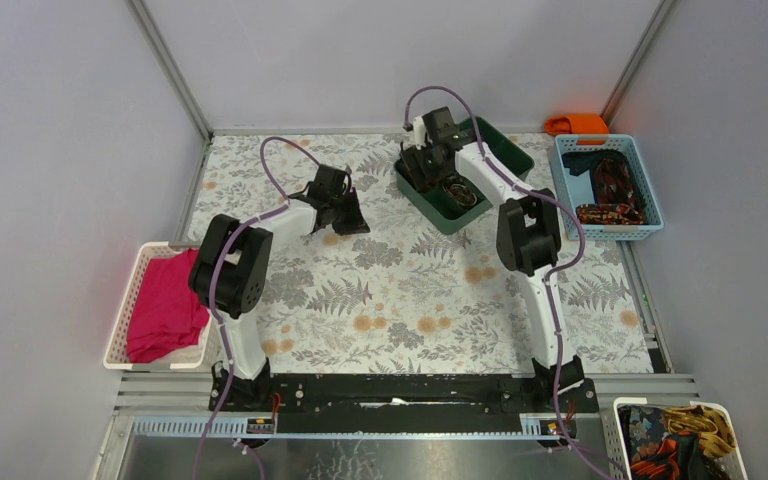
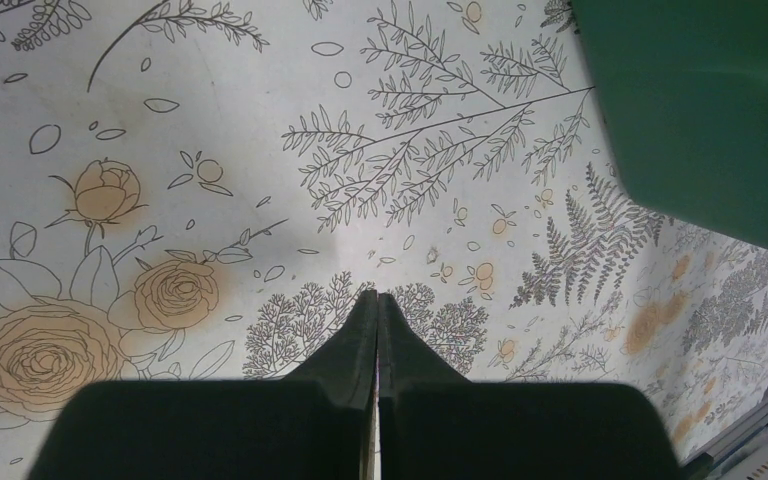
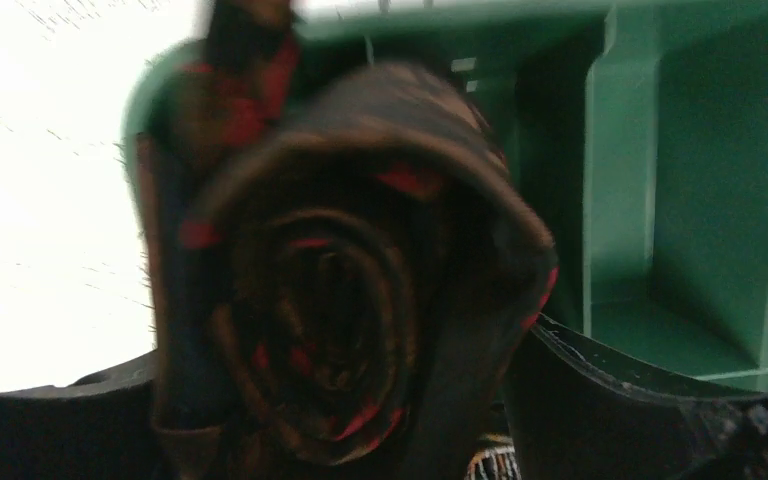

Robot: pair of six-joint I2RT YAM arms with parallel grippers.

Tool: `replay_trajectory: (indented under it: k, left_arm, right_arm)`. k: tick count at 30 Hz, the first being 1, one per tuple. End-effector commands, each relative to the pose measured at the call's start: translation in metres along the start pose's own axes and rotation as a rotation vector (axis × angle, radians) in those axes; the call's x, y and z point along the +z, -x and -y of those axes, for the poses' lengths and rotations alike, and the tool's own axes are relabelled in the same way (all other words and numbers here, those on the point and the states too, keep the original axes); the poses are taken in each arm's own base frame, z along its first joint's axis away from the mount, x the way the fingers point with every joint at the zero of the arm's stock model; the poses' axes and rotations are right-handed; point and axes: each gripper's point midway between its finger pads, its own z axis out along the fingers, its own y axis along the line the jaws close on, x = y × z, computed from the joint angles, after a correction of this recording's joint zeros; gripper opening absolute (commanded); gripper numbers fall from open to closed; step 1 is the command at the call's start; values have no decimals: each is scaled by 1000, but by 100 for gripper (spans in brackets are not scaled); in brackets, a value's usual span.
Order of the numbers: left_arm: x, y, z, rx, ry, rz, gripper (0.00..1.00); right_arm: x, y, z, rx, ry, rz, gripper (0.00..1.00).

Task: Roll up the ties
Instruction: Place the tie in the storage box.

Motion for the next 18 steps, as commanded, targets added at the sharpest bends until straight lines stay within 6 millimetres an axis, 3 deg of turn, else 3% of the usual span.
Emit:
replay_trajectory:
  k: [1,11,18]
  left_arm:
    - [2,12,4,20,-22,21,0]
    - [4,10,4,21,-24,9,0]
    - [5,12,5,26,-25,4,0]
  right_arm:
    - [14,-64,11,56,26,-177,82]
    - [17,-72,5,55,62,-184,85]
    - [-19,-23,-1,42,104,-25,90]
